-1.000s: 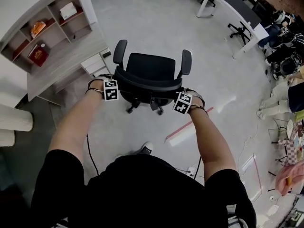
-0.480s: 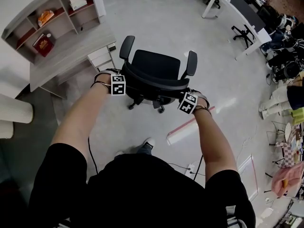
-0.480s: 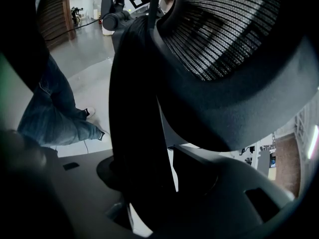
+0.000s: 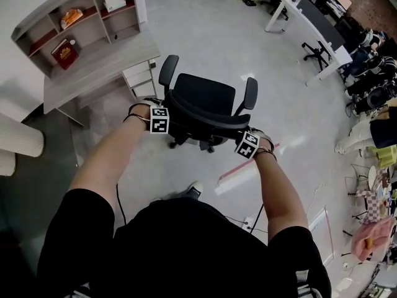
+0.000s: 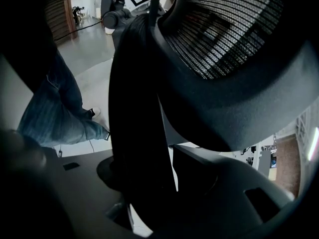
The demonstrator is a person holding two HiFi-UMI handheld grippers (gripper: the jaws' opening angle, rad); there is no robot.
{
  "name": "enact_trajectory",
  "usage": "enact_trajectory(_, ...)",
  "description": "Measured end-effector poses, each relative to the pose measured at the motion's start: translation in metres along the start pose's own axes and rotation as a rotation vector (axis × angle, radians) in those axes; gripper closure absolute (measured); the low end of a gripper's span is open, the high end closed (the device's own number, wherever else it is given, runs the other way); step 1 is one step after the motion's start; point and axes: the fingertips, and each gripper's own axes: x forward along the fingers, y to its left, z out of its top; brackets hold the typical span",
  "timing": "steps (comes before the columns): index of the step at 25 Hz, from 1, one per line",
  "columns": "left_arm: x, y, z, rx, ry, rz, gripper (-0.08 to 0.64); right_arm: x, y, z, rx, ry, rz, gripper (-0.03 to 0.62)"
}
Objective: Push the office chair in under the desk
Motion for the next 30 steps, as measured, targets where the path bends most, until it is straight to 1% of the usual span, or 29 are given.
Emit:
enact_trajectory(4, -0.006, -0.022, 0.002, 0.014, -0.025, 0.015, 0.281, -0.007, 0.022, -0.002, -0.005, 0.007, 0.001, 0.388)
enact_trajectory(16, -0.025, -0.085, 0.004, 0.033, -0.045, 0.016, 0.288, -0.032, 0.09, -0.007, 0.013, 0.009, -0.005, 0.39)
enact_trajectory(21, -0.029, -0.098, 0.002, 0.039, -0.046, 0.02, 0.288, -0.039, 0.107, -0.006, 0.022, 0.016, -0.008, 0.391)
enact_trajectory(30, -0.034, -0.116, -0.013, 0.055, -0.041, 0.011, 0.291, -0.047, 0.132, 0.007, 0.048, 0.035, -0.018, 0.388)
